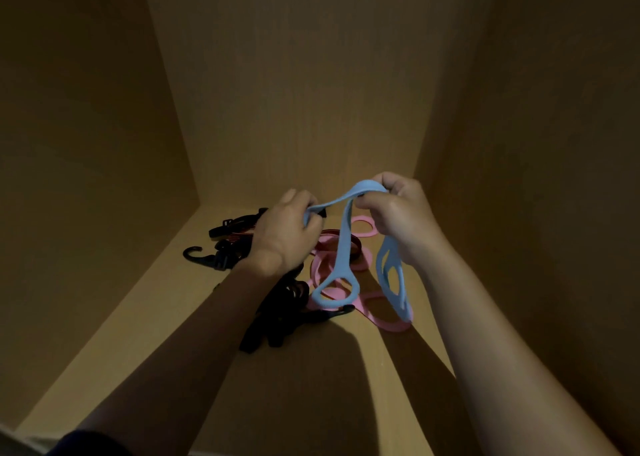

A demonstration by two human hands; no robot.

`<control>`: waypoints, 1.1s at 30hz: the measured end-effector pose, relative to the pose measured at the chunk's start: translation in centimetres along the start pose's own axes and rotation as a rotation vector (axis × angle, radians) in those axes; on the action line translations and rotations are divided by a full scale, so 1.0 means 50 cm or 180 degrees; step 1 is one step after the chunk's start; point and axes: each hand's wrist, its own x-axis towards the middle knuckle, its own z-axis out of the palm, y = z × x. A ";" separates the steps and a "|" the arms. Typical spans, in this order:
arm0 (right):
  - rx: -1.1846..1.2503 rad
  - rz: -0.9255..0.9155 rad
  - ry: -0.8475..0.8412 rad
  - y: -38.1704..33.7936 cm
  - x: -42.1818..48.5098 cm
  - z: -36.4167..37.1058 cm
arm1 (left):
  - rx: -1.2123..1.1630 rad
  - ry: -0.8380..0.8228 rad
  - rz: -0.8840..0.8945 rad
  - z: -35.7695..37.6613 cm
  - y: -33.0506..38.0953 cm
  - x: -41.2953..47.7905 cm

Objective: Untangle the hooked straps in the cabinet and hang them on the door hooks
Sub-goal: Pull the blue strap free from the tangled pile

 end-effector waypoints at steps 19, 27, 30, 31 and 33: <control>0.0377 0.0001 -0.0337 0.011 0.007 0.014 | -0.2121 -0.0497 -0.0274 0.002 0.035 0.006; 0.0611 0.0196 -0.0904 0.041 -0.007 0.063 | -0.2443 -0.0167 -0.0452 -0.042 0.042 0.019; 0.1085 0.0427 -0.1072 0.041 -0.002 0.077 | -0.2758 -0.0068 -0.0797 -0.059 0.024 0.024; 0.1020 0.0426 -0.1102 0.046 -0.002 0.077 | -0.2937 -0.0102 -0.0920 -0.063 0.021 0.025; 0.0820 0.0458 -0.1234 0.056 -0.006 0.083 | -0.3227 -0.0144 -0.1097 -0.073 0.016 0.025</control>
